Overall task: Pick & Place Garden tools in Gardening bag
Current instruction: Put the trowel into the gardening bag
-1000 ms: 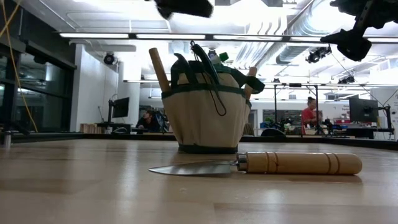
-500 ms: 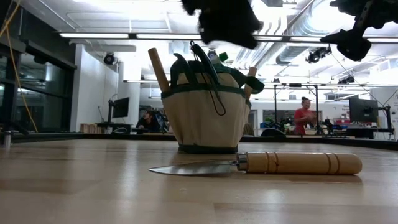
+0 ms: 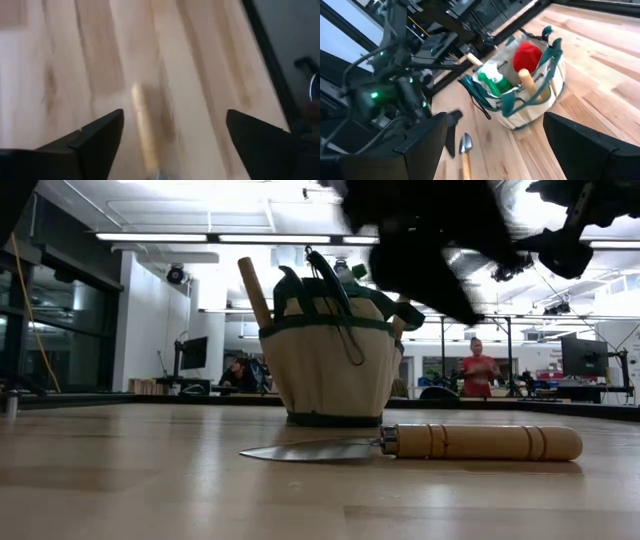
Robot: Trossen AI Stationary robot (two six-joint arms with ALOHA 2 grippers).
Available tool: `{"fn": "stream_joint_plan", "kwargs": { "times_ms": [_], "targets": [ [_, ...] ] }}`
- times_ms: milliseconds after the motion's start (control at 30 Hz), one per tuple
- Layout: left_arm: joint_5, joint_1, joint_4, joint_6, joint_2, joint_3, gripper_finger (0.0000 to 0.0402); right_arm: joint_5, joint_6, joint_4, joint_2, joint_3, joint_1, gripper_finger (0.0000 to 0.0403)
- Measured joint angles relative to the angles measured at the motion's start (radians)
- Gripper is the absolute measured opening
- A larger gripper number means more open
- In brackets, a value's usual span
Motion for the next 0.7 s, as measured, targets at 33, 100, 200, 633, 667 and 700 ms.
{"fn": "stream_joint_plan", "kwargs": {
  "times_ms": [33, 100, 200, 633, 667, 700],
  "targets": [
    [0.0, -0.003, 0.016, 0.001, 0.017, 0.02, 0.0352, 0.0, 0.0, -0.005, 0.0, -0.001, 0.0, 0.0321],
    [-0.002, -0.006, -0.02, 0.002, 0.035, 0.045, 0.0367, -0.001, 0.0, -0.002, 0.007, -0.001, 0.0, 0.0321],
    [-0.023, -0.012, 0.008, 0.009, 0.069, 0.074, 0.0375, 0.006, 0.0, -0.007, 0.012, -0.002, 0.0, 0.0321],
    [-0.096, 0.003, 0.045, 0.009, 0.137, 0.074, 0.0377, 0.025, 0.0, -0.006, 0.021, -0.001, 0.0, 0.0321],
    [-0.096, 0.005, 0.072, 0.009, 0.146, 0.077, 0.0377, 0.025, 0.0, -0.006, 0.021, -0.001, 0.0, 0.0321],
    [-0.097, 0.004, 0.068, 0.009, 0.149, 0.076, 0.0377, 0.025, 0.0, -0.006, 0.021, -0.001, 0.0, 0.0321]
  ]
}}
